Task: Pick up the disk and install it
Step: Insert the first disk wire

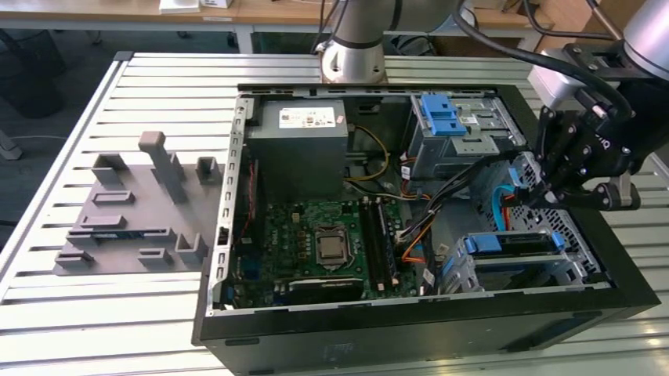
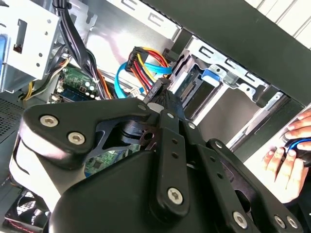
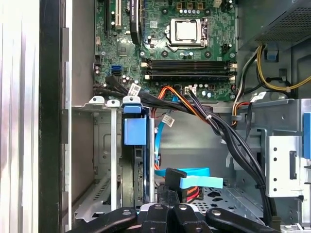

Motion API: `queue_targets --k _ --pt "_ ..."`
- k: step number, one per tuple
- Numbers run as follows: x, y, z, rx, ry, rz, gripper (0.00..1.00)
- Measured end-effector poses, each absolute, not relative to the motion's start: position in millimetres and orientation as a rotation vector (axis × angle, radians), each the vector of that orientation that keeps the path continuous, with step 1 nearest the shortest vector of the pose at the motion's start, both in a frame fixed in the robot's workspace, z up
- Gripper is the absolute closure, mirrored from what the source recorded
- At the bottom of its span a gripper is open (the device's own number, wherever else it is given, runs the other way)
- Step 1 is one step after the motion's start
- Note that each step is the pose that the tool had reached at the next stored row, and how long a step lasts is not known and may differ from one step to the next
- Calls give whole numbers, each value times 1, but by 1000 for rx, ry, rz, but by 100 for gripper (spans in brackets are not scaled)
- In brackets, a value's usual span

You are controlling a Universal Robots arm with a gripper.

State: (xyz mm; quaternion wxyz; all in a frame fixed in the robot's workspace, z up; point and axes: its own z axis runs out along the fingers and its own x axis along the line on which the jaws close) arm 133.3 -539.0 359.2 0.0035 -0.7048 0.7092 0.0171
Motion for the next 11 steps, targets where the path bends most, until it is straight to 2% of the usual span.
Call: queue_targets --k 11 --pt "133 -533 366 -2209 2223 54 89"
